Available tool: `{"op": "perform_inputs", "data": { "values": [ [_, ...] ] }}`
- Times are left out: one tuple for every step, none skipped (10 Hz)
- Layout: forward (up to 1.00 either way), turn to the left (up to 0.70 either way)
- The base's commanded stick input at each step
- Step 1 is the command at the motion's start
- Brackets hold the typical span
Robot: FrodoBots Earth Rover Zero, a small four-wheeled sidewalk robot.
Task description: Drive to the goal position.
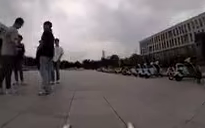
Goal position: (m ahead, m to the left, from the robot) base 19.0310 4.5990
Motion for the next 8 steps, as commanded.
{"op": "perform_inputs", "data": {
  "values": [
    [0.69, 0.06],
    [0.69, 0.12],
    [0.69, 0.14],
    [0.69, 0.14],
    [0.69, 0.12],
    [0.69, 0.06],
    [0.69, 0.01],
    [0.69, 0.00]
  ]
}}
